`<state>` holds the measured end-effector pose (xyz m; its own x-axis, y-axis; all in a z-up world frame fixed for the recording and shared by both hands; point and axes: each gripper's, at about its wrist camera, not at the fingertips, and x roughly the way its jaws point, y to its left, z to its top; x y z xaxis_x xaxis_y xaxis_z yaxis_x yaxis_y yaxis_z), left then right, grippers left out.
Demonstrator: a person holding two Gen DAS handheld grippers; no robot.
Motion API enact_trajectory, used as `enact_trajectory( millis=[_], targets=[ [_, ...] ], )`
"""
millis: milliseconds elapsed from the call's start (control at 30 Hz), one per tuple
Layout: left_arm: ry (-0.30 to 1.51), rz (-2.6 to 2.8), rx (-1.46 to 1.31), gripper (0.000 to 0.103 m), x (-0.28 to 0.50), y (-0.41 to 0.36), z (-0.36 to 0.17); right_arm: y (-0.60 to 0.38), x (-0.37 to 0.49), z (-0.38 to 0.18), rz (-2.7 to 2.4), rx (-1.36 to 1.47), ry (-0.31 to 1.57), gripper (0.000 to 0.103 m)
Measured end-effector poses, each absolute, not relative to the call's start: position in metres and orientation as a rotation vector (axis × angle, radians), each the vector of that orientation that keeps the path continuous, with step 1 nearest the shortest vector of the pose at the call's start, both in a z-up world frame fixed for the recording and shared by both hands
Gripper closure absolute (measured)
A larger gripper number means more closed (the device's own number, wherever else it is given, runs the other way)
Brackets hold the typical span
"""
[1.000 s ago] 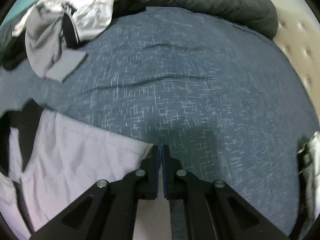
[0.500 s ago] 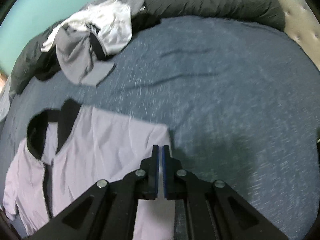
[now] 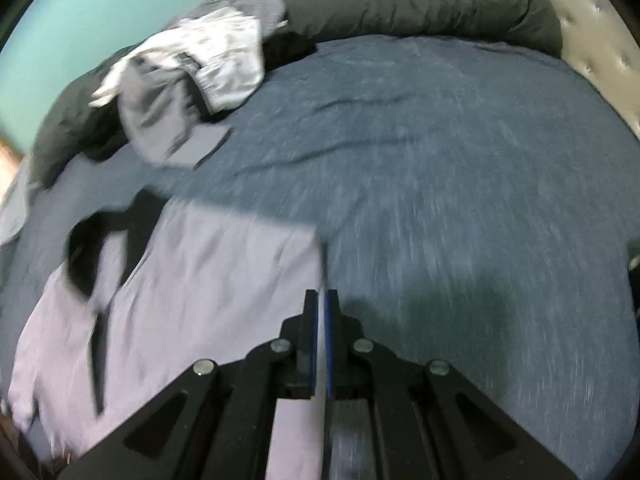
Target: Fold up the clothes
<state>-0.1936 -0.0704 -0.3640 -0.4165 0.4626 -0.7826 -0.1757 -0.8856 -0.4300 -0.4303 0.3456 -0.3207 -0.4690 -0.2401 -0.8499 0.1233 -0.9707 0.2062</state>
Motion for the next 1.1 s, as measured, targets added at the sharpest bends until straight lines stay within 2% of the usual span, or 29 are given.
enact_trajectory(
  millis=[300, 567, 633, 767, 933, 1100],
  targets=[
    [-0.402, 2.335, -1.417, 0.060, -0.193, -0.070, -0.364, 0.346, -0.308, -0.331, -2.341, 1.478, -0.182, 0.101],
    [-0.407, 2.344, -1.412, 0.060, -0.194, -0.069, -0.364, 0.367, -0.283, -0.356, -2.460, 1.536, -0.312, 0.100],
    [-0.399, 2.349, -1.411, 0.060, -0.194, -0.068, -0.363, 0.373, -0.274, -0.354, -2.488, 1.508, -0.394, 0.100],
    [-0.448, 2.329, -1.397, 0.050, -0.193, -0.072, -0.358, 0.359, -0.252, -0.332, -2.501, 1.386, -0.432, 0.100],
    [-0.502, 2.376, -1.363, 0.048, -0.179, -0.088, -0.333, 0.321, -0.223, -0.322, -2.425, 1.265, -0.537, 0.100],
    [-0.414, 2.444, -1.412, 0.048, -0.153, -0.105, -0.313, 0.269, -0.195, -0.332, -2.326, 1.230, -0.547, 0.100]
  ],
)
